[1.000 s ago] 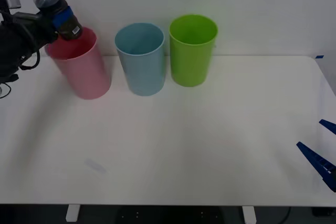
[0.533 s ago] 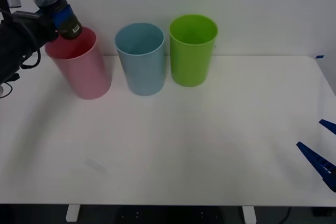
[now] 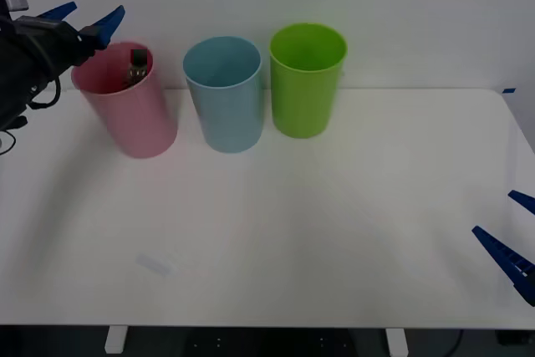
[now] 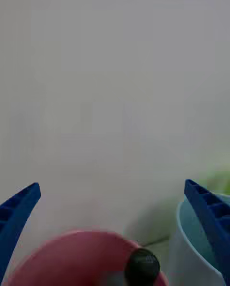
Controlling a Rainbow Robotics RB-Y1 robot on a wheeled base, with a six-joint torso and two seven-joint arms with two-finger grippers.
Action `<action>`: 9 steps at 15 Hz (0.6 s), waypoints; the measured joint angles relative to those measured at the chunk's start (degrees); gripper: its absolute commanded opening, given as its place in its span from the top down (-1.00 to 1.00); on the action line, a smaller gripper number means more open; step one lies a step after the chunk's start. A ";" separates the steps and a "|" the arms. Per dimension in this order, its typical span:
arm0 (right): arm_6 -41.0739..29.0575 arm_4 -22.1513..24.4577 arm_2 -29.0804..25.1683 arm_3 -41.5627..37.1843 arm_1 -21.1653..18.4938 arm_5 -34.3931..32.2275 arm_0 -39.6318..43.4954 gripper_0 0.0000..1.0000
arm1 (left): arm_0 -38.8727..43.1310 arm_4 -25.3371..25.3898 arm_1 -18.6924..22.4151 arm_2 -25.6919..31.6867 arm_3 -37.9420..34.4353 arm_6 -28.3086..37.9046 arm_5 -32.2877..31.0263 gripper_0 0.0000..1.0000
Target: Grasp the object on the table and drop it into the matching bin: aluminum can to the light blue bin, PET bottle to the pink bin.
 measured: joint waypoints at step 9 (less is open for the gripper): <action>0.00 0.00 0.00 0.00 0.00 0.00 0.00 -1.00 | 17.59 7.10 4.55 8.76 -13.77 -0.78 -2.22 -1.00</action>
